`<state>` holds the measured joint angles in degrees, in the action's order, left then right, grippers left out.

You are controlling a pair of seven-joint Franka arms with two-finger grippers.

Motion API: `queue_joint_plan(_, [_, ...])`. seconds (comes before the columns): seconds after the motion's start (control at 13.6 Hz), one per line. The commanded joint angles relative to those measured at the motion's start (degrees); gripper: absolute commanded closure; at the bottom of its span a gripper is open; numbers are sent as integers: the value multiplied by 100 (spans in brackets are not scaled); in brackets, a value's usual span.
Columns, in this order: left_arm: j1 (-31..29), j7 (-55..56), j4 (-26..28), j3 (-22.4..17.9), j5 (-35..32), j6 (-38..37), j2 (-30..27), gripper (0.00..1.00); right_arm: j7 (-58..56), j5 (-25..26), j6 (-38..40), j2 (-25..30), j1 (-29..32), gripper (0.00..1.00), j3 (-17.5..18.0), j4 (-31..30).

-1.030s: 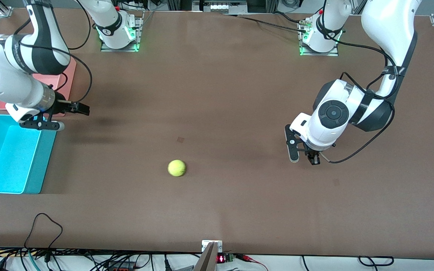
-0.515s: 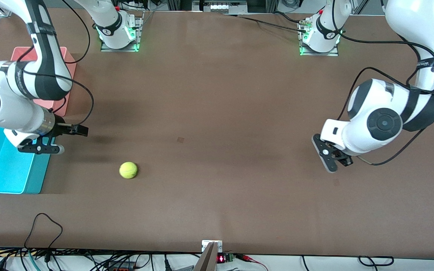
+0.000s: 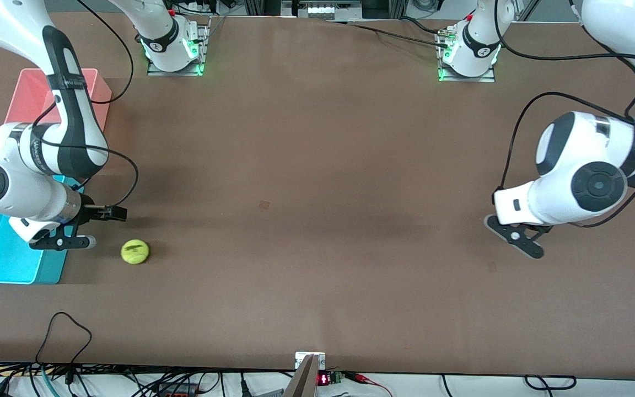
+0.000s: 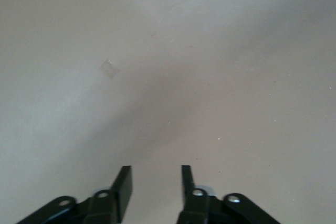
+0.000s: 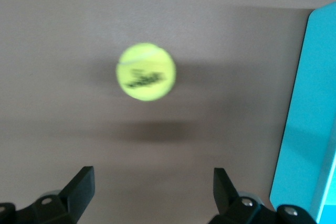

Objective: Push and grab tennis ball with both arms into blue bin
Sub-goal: 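Push the tennis ball with the left gripper toward the right gripper, then lower the right gripper over the tennis ball while the left gripper withdraws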

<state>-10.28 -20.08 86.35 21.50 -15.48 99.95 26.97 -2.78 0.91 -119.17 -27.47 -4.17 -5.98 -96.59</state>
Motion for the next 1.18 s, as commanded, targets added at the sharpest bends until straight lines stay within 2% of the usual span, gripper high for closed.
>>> queue_joint_plan(0.0, [-98, 634, -153, 65, 81, -467, -131, 0, -345, 50, -289, -372, 188, 0, 35, 281])
queue_joint_plan(0.15, [-80, 926, -232, 91, 81, -748, -166, 0, -784, 50, -632, -609, 373, 0, 35, 412])
queue_joint_plan(0.37, [-62, 1190, -548, 74, 89, -1328, -175, 0, -1198, 41, -713, -996, 584, 0, 35, 869])
queue_joint_plan(0.96, [-115, 1217, -593, 47, 98, -1347, -192, 0, -1674, 50, -1213, -1471, 813, 0, 0, 1160])
queue_joint_plan(1.1, [-133, 1208, -890, 30, 37, -1329, -140, 0, -1674, 50, -1231, -1480, 813, 0, 0, 1160])
